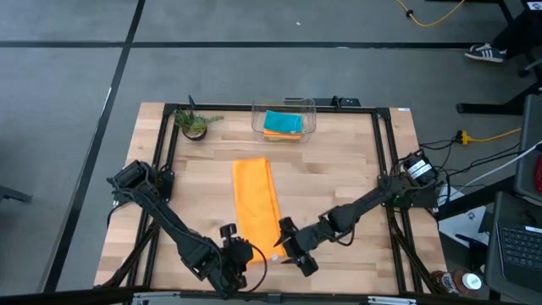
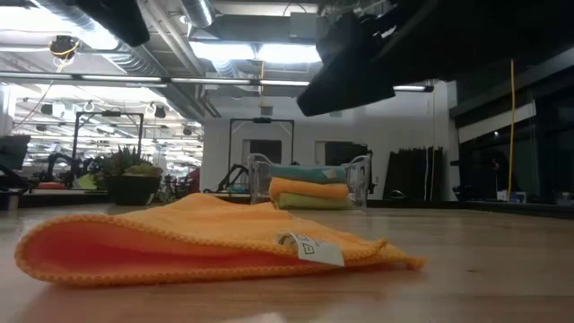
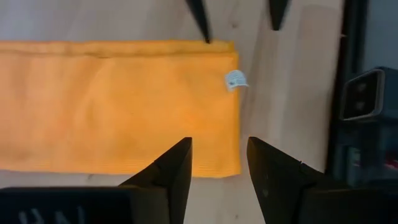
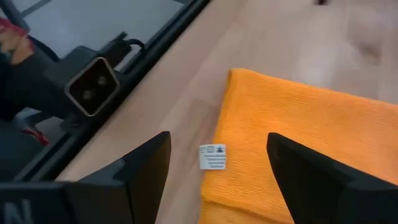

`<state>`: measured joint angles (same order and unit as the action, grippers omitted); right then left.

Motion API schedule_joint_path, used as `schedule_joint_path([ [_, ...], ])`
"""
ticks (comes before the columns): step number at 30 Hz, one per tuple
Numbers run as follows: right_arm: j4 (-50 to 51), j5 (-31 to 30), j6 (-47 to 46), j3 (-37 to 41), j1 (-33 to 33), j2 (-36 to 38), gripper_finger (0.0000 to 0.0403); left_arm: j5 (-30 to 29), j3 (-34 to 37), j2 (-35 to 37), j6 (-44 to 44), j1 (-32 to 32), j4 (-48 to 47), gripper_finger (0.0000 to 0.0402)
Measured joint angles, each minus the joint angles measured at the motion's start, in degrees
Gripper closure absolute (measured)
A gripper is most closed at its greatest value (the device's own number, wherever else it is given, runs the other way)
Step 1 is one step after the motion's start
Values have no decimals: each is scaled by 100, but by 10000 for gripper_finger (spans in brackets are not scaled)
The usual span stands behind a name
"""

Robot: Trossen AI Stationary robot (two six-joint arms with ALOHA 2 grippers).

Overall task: Fold microfiber towels
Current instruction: Fold the orange microfiber cloth

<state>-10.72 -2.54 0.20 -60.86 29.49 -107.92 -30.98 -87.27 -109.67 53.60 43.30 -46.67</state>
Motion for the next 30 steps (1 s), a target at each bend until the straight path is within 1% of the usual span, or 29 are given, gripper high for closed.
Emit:
schedule_joint_path([
  [5, 27, -41, -153, -2, 39, 0, 134, 104, 1, 0, -21, -1, 91, 237],
  [10, 123, -40, -354, -4, 38, 0, 134, 87, 11, 1, -22, -53, 94, 195],
  [13, 318, -40, -473, -7, 36, 0, 134, 260, 237, 7, -26, -106, 389, 170],
  [15, 428, -40, -556, -7, 38, 0, 134, 376, 499, 7, -77, -109, 788, 161],
  [17, 507, -40, -604, -7, 36, 2, 134, 513, 805, 7, -306, -74, 1342, 159],
  [19, 529, -40, -600, -7, 38, 2, 134, 532, 1043, 3, -493, -12, 1706, 160],
  [24, 523, -40, -624, -13, 38, -98, 134, 262, 1384, 2, -1137, 101, 2600, 161],
  [27, 466, -40, -622, -13, 38, -311, 134, 165, 1522, -88, -1367, 83, 2860, 161],
  [30, 446, -47, -626, -15, 38, -483, 134, 195, 1542, -327, -1375, 0, 2841, 161],
])
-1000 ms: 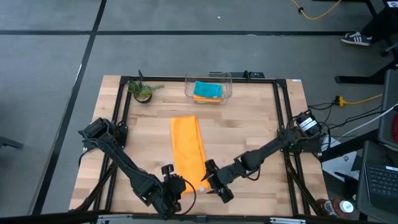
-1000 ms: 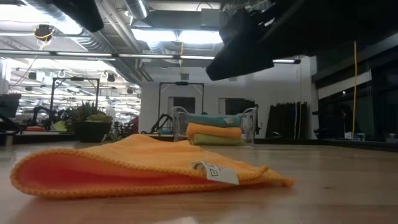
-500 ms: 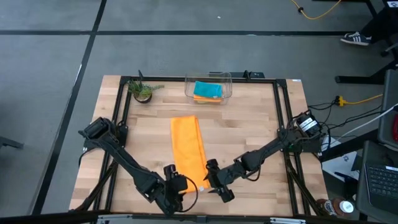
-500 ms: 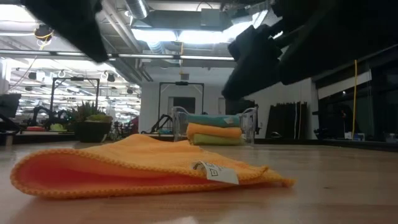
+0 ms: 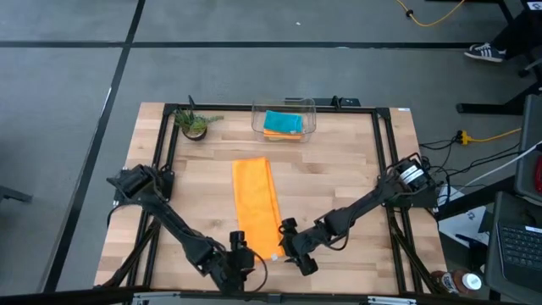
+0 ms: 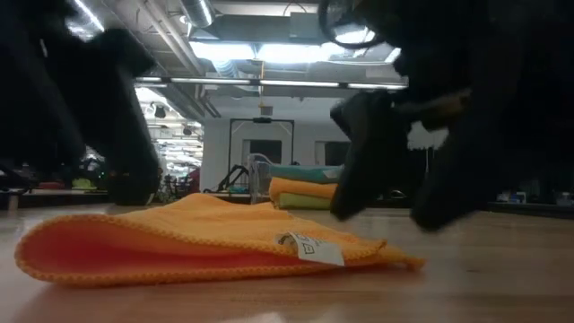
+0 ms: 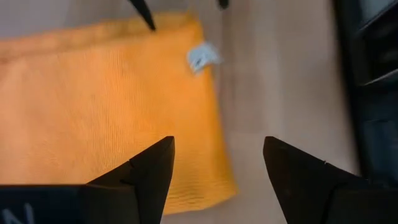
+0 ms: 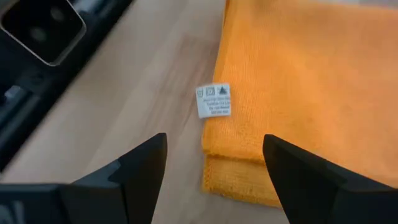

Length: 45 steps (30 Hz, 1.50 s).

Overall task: Fold microfiber towels
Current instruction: Fold the orange microfiber cloth

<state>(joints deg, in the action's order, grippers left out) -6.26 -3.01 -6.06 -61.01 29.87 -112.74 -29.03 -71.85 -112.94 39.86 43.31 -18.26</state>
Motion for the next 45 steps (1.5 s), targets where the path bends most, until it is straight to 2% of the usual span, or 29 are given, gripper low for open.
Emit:
schedule_joint_path([
  [9, 13, -72, -568, -14, -79, -279, 134, 179, -21, -535, 68, -148, 4, 158],
  [14, -85, -644, -542, -35, -70, -494, 134, 195, -20, -555, 49, -150, -15, 162],
  [20, -39, -736, -547, -33, -61, -563, 141, 166, -25, -567, 54, -148, -169, 180],
  [24, -44, -814, -577, -31, 17, -575, 174, 101, -26, -574, 56, -144, -211, 199],
  [30, -88, -926, -808, -19, 231, -582, 245, 68, -20, -577, 52, -144, -192, 206],
  [37, -125, -1155, -1278, -3, 356, -586, 350, 42, -7, -577, 212, -144, -117, 221],
  [40, -191, -1153, -1460, 7, 358, -588, 391, -2, -4, -582, 328, -139, -50, 250],
  [45, -308, -1132, -1720, 10, 372, -552, 394, -63, 7, -588, 343, -127, 195, 339],
])
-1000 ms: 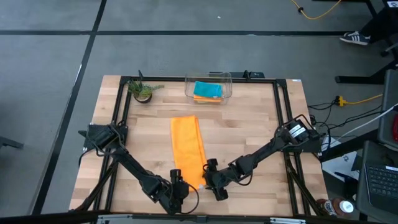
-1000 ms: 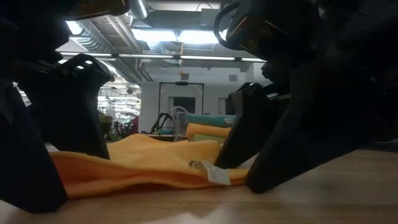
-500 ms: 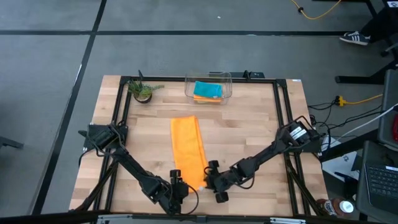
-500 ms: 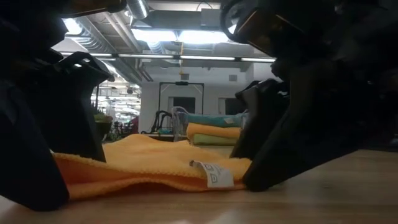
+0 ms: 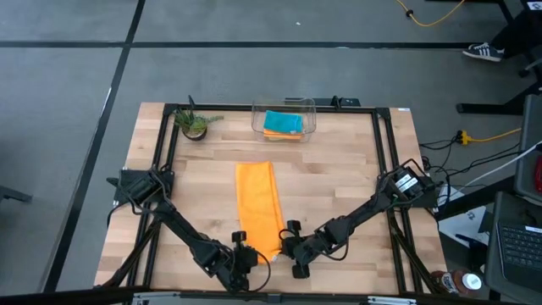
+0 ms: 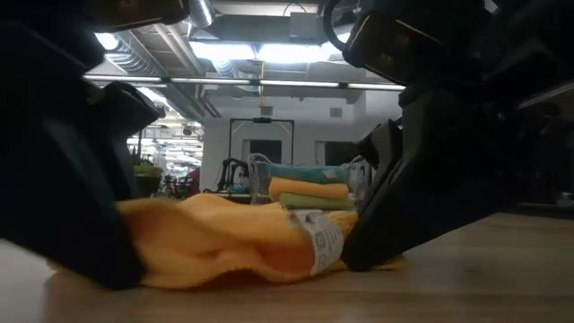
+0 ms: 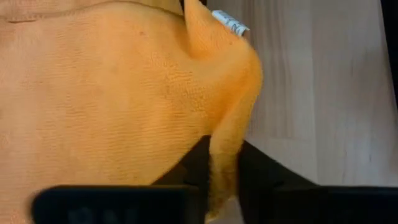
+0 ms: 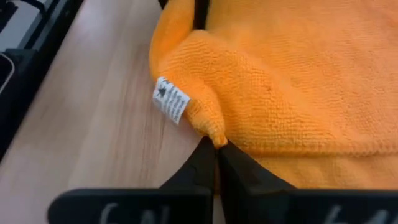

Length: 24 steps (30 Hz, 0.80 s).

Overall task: Fold microfiber towels
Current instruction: Fold the orange microfiber cloth

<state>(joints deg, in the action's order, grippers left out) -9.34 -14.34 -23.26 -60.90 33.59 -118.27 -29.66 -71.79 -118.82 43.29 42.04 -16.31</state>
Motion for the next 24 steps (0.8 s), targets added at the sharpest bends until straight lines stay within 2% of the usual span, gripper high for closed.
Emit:
schedule_joint_path([
  [3, 21, -11, -44, 12, 15, 102, 397, 18, 9, 52, 9, -17, 81, 391],
  [8, 289, 18, -25, 28, 82, 439, 399, 71, -105, 214, 4, -15, 35, 399],
  [16, 263, -47, -167, -21, 435, 875, 401, 348, -946, 258, -146, 51, 81, 401],
  [21, 274, -47, -185, -401, 765, 1006, 401, 377, -1542, 267, -189, 126, 86, 401],
  [24, 878, -211, 4, -908, 906, 1015, 401, 379, -1859, 268, -432, 197, 72, 401],
])
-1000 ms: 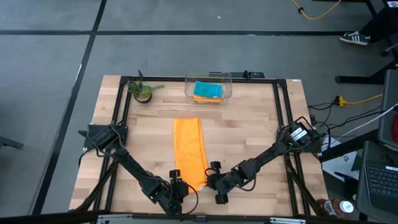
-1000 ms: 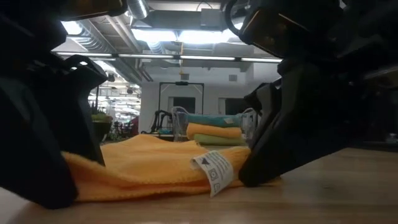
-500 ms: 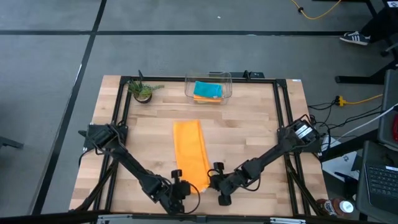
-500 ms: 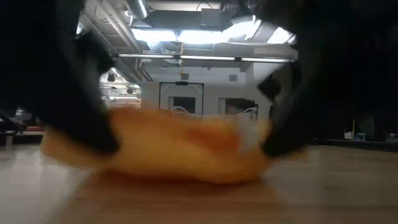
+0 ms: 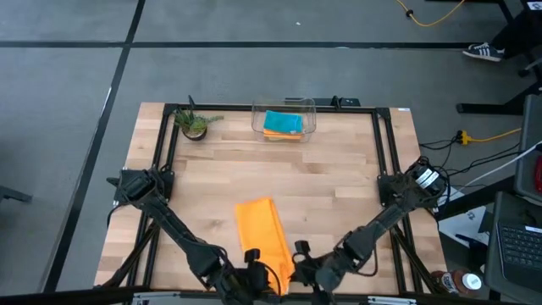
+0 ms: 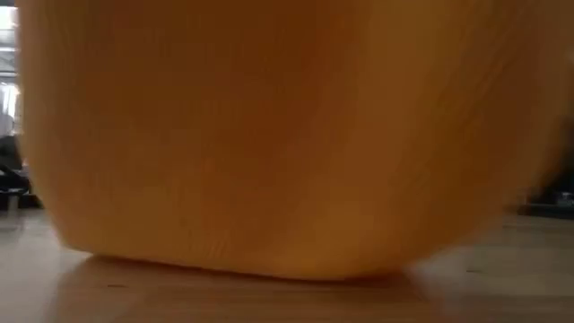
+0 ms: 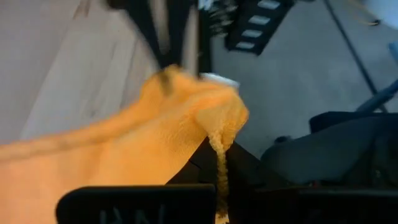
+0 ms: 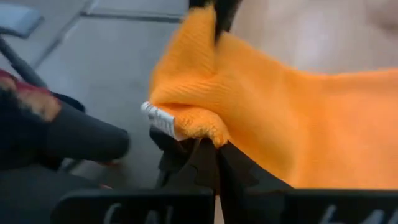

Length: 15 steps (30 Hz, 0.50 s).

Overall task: Fold microfiber towels
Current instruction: Fold the orange microfiber cloth

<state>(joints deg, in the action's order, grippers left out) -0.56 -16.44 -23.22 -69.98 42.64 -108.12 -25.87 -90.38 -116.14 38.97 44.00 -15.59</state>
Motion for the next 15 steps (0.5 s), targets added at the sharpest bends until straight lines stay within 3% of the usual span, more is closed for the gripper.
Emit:
schedule_joint_path([
  [3, 929, -547, 244, -455, 42, 2, 401, -34, -326, 11, -325, 55, -322, 401],
  [7, 1667, -1239, 549, -740, -41, 8, 401, -432, -651, 14, -338, 97, -1559, 401],
  [12, 1841, -1279, 749, -740, -422, 4, 401, -732, -662, 17, 345, 32, -3179, 401],
  [15, 1868, -1351, 974, -740, -720, -11, 401, -756, -547, 17, 567, -96, -3643, 401],
])
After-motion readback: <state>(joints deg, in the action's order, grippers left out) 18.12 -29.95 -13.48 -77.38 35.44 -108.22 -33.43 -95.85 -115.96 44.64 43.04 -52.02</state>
